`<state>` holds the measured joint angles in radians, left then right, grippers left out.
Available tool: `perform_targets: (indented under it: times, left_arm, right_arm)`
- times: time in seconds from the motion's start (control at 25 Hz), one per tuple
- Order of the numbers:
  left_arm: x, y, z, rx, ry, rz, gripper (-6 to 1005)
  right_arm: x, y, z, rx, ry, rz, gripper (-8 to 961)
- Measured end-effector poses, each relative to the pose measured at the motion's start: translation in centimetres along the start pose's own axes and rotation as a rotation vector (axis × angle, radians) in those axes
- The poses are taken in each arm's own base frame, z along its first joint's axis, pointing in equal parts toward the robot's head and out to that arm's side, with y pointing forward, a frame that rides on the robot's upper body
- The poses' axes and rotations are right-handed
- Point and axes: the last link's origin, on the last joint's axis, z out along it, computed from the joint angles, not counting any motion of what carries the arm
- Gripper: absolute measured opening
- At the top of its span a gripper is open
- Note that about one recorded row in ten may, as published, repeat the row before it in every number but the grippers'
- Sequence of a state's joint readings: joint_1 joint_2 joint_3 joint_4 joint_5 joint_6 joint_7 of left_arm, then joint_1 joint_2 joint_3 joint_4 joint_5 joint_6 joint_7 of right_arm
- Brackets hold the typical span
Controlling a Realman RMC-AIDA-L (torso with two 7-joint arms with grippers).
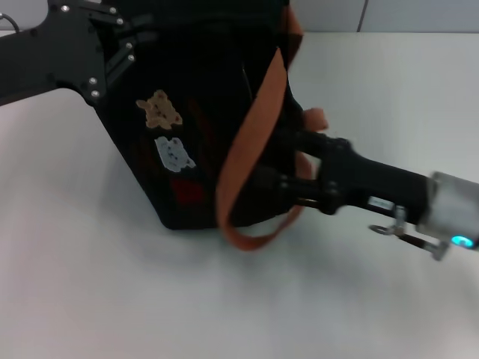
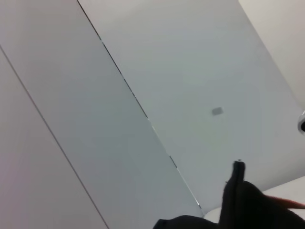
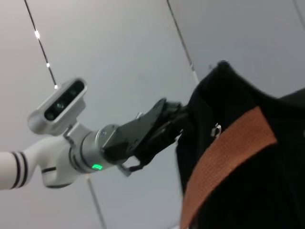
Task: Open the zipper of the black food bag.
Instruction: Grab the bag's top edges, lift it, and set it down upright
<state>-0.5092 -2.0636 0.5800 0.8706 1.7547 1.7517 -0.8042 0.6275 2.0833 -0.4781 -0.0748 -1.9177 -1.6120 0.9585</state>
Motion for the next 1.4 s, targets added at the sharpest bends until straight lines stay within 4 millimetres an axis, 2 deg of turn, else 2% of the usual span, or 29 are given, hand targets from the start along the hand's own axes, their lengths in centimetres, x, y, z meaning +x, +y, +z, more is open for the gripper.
perform_targets:
  times: [0.08,0.12,0.4,0.56,0.8,1.04,1.16,1.4]
  left_arm:
    - [-0.1,0.2,0.1,-0.008,0.001,-0.004,70]
    - [-0.1,0.4,0.2,-0.015,0.001,-0.007,70]
    - [-0.7,1.3,0.8,-0.038,0.012,-0.016,69]
    - [-0.8,1.5,0.9,-0.048,0.011,-0.023,67]
    - [-1.1,2.1,1.2,-0.056,0.018,-0.049,66]
    - [-1.4,2.4,1.5,-0.056,0.028,-0.076,67]
    - [-1.4,2.5,1.5,-0.056,0.031,-0.088,67]
    - [-1.5,2.8,1.6,-0.059,0.038,-0.106,67]
  right_arm:
    - [0.1,-0.1,-1.7,0.041,-0.022,-0.014,831]
    - [0.1,-0.1,-3.1,0.090,-0.064,-0.054,831]
    - [-0.1,-0.1,-5.6,0.255,-0.190,-0.267,831]
    - [-0.4,-0.1,-6.1,0.345,-0.239,-0.421,831]
    - [-0.5,-0.3,-4.6,0.455,-0.229,-0.740,831]
    - [0.7,-0.4,-1.8,0.513,-0.099,-1.028,831]
    - [0.9,-0.3,-0.9,0.529,-0.069,-1.103,831]
    - [0.7,-0.8,0.4,0.502,-0.036,-1.141,831]
